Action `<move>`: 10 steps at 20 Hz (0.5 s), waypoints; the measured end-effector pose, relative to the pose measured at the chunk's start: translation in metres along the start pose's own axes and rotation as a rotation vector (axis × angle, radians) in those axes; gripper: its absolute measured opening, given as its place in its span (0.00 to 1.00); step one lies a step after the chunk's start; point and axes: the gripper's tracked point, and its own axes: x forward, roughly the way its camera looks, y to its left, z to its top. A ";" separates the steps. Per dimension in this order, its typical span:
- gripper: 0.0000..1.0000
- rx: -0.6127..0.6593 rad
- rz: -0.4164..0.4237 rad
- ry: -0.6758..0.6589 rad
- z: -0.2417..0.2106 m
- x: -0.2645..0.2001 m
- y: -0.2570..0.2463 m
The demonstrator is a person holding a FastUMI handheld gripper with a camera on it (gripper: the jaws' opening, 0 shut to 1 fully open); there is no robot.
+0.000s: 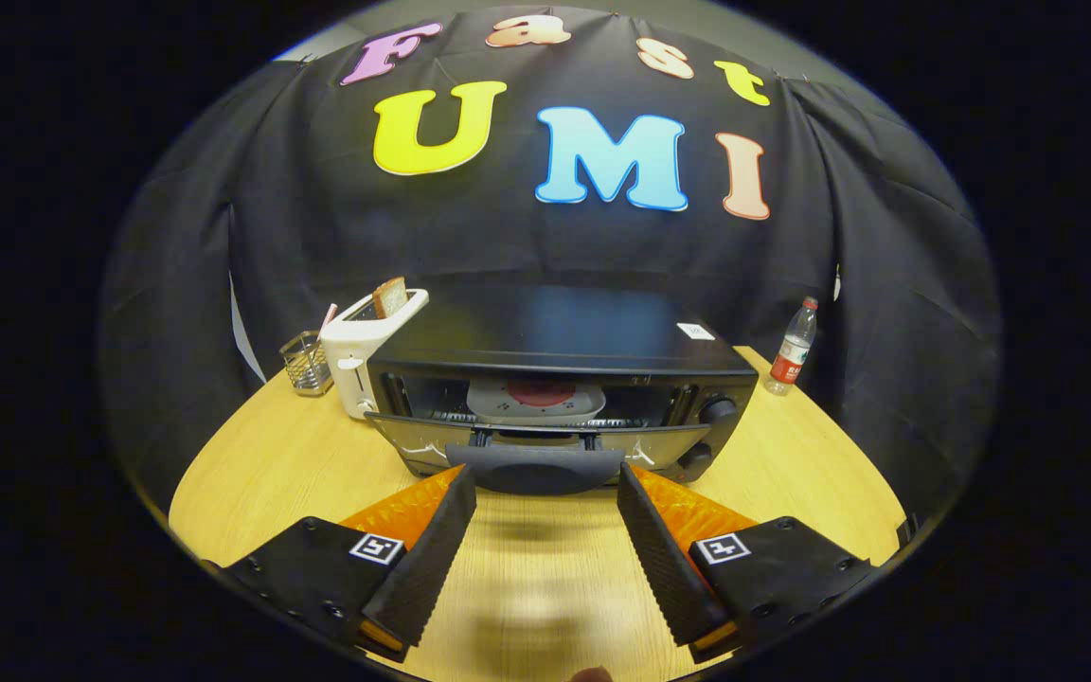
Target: Open the toaster oven, put the food inside, and close the toaster oven door.
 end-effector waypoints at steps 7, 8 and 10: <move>0.96 -0.017 -0.003 -0.201 0.049 -0.064 -0.025; 0.96 -0.010 -0.008 -0.220 0.054 -0.075 -0.031; 0.96 0.015 -0.012 -0.245 0.059 -0.091 -0.041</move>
